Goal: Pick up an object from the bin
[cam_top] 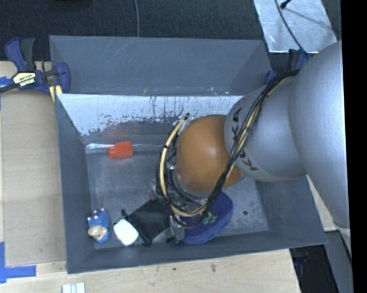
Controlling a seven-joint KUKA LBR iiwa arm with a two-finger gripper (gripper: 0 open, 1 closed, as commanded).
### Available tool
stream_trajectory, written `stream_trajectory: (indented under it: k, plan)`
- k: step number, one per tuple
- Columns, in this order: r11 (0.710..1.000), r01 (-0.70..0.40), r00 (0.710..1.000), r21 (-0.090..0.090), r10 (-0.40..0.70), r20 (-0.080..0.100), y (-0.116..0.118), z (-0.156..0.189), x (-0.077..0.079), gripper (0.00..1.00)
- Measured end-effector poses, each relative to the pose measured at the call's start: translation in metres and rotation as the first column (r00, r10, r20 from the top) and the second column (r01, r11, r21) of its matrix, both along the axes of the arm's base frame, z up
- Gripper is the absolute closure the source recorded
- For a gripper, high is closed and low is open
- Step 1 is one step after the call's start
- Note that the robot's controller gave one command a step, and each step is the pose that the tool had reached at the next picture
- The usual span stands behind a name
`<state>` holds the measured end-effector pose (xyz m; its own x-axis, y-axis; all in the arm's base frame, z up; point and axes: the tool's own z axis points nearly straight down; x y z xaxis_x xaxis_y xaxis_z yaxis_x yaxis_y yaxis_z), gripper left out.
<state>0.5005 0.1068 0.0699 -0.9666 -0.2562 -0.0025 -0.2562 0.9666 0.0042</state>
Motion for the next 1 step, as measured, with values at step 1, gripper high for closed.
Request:
stream_trajectory:
  k: [1]
  plan:
    - [1.000, 0.002, 1.000, 0.001, -0.002, 0.000, 0.0000, 0.0001, 0.0002, 0.00]
